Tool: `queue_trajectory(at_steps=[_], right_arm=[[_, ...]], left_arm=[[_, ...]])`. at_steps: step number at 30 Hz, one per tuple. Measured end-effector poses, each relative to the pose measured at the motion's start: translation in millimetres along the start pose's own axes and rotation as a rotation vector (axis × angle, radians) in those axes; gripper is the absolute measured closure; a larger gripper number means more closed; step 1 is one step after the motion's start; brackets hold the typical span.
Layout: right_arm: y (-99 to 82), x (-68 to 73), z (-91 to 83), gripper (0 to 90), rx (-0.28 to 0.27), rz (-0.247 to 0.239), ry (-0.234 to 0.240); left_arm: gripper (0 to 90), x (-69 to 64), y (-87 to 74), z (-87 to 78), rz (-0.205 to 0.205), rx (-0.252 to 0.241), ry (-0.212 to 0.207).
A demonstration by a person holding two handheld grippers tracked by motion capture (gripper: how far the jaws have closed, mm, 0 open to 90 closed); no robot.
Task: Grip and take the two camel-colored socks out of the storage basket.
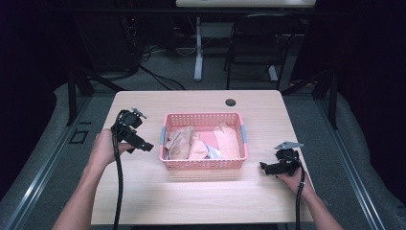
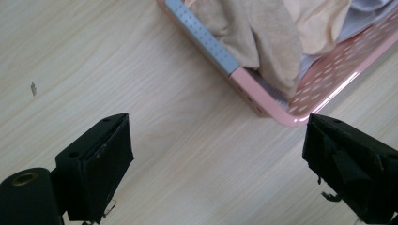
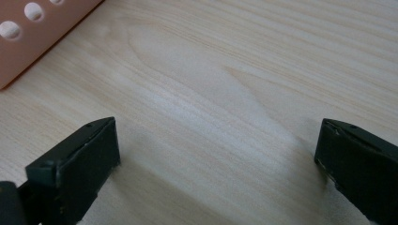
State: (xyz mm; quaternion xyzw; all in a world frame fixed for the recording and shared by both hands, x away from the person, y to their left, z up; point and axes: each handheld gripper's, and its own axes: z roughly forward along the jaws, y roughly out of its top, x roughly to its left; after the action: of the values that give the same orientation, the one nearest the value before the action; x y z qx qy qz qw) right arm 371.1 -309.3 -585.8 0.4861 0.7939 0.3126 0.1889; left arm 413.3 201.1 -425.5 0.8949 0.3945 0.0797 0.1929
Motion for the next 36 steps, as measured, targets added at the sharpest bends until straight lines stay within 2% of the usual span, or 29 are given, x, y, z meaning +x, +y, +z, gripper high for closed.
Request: queue_trajectory(at_steps=[11,18,22,24,30,34,36], right_arm=[[-0.2,0.0,-0.2,0.0,-0.001,0.0,-0.002],[-0.3,0.0,-0.3,0.0,0.001,-0.001,0.0],[-0.3,-0.1,-0.3,0.0,-0.001,0.0,0.002],[-0.3,-0.2,-0.3,0.0,0.0,-0.001,0.004],[-0.4,-0.4,-0.4,0.0,0.001,-0.003,0.005],[-0.4,-0.5,-0.3,0.0,0.001,-0.003,0.006],[-0.4,-0.5,-0.3,0.0,0.001,-0.003,0.006]], left_arm=[[9.0,-9.4,41.4,7.1,0.062,0.03,-0.02],[9.0,-19.1,67.2,20.7,0.109,0.057,-0.042],[8.7,-22.6,79.5,30.7,0.119,0.075,-0.047],[7.7,-23.9,83.6,34.8,0.118,0.074,-0.061],[8.2,-28.2,98.1,48.6,0.155,0.117,-0.066],[8.6,-30.0,105.4,59.3,0.175,0.134,-0.094],[8.7,-31.5,109.2,64.8,0.174,0.146,-0.091]])
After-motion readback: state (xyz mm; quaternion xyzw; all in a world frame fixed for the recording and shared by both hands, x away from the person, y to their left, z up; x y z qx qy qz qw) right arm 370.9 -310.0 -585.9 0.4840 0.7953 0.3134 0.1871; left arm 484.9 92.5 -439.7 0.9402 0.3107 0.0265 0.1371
